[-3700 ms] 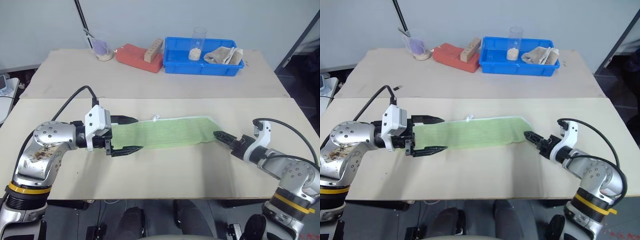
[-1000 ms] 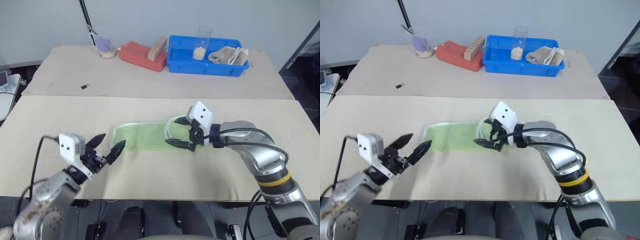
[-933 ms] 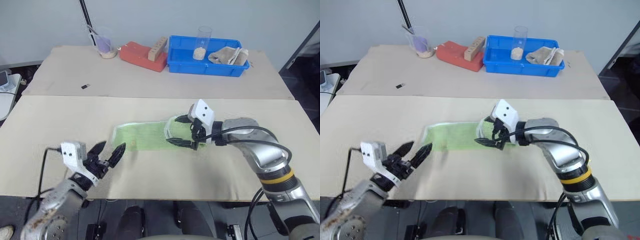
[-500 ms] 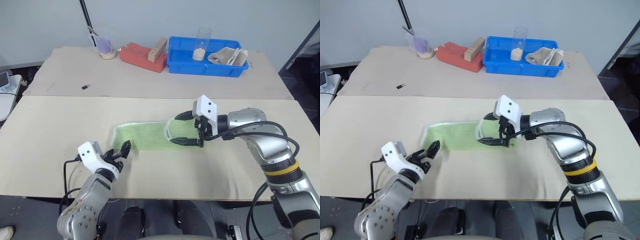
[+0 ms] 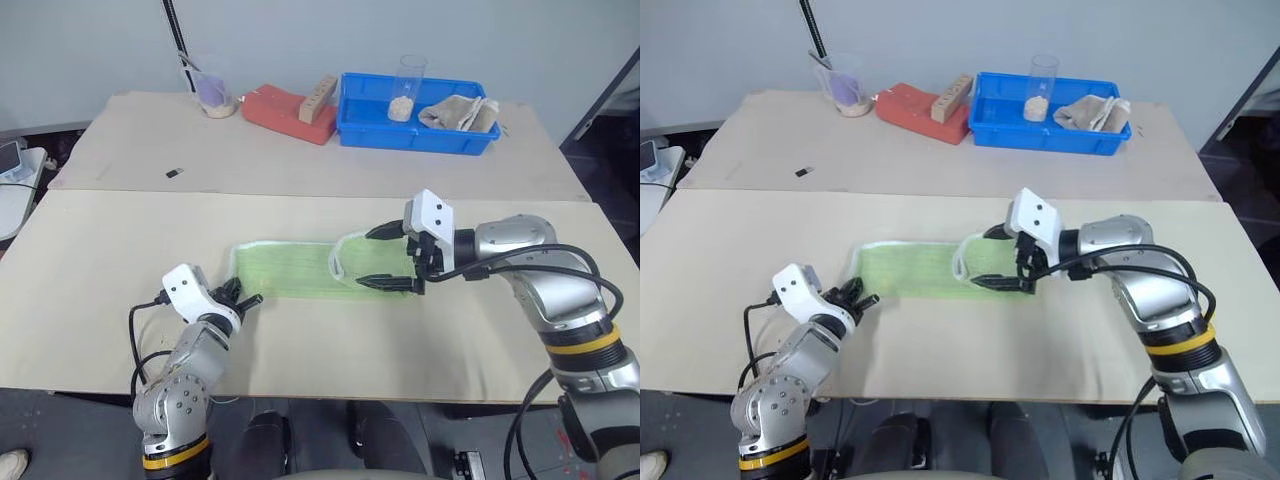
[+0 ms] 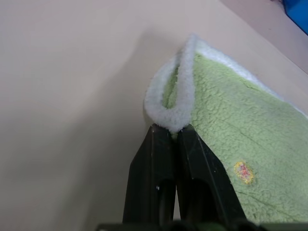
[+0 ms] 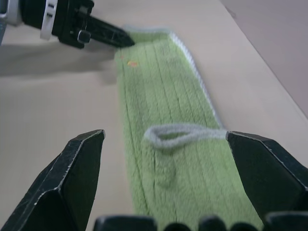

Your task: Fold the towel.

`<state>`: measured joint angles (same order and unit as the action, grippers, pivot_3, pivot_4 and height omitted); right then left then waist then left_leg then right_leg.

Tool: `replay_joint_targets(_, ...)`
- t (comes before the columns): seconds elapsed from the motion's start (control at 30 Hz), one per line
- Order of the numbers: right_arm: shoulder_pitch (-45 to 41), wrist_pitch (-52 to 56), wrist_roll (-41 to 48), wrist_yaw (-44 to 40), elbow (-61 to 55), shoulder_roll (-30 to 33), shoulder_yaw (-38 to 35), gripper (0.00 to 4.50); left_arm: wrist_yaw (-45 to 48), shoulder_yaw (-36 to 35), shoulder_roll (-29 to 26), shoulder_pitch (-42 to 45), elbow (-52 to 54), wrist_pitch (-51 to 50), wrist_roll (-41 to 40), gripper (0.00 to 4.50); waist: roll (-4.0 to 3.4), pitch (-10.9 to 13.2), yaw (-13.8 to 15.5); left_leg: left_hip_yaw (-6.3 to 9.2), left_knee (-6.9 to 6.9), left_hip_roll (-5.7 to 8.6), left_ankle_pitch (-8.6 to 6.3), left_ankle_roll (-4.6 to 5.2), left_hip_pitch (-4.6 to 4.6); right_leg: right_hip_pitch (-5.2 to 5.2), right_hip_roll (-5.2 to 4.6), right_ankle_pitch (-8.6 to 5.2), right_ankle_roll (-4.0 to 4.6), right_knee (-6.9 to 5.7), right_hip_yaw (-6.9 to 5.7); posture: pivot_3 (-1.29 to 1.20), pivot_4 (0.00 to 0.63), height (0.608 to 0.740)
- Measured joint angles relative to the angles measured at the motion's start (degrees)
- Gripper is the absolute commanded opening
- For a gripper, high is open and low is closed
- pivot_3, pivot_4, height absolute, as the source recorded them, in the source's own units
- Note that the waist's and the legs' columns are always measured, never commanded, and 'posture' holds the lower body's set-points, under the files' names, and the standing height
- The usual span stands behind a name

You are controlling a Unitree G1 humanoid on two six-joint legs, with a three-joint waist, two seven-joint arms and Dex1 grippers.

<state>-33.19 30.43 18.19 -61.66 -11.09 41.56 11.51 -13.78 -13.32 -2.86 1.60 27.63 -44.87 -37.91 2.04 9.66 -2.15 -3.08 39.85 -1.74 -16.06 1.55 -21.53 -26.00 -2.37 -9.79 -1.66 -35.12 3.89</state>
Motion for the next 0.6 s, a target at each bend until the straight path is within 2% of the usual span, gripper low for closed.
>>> replay_joint_targets(0.17,3.64,1.09,1.22,-0.51,-2.33,5.56,-4.54,4.50,10.83,7.88,-9.26,3.60,0.08,3.05,5.30,0.09,0.00,0.00,0.84,0.05,0.02,0.04,0.01,-0.02,-0.12,-0.08,0.00,0.00,0.01,0.00,-0.03,0.00,0.150,0.714)
replay_joint_targets(0.3,8.88,3.27,3.78,-3.01,-4.95,12.66,-10.54,4.50,19.44,13.65,-12.14,10.90,-0.21,4.97,6.71,0.09,0.00,0.00,1.49,0.01,0.04,0.06,0.01,-0.02,-0.23,-0.07,-0.04,0.00,0.00,0.11,0.01,0.00,0.150,0.714)
replay_joint_targets(0.4,12.73,5.87,6.23,-4.54,-7.78,17.16,-14.74,4.50,26.91,19.31,-12.63,17.65,-3.22,5.69,7.36,0.09,0.00,0.00,1.54,0.03,0.03,0.09,0.01,-0.01,-0.27,-0.07,-0.03,-0.02,-0.03,0.11,0.01,0.00,0.150,0.714)
replay_joint_targets(0.6,17.63,9.71,9.24,-3.01,-13.08,19.55,-21.08,4.50,38.56,30.02,-8.34,26.83,-13.36,10.82,10.98,0.09,-0.01,0.00,1.07,0.00,0.02,0.09,0.01,-0.01,-0.48,-0.07,-0.01,-0.04,-0.07,0.07,0.08,0.00,0.150,0.714)
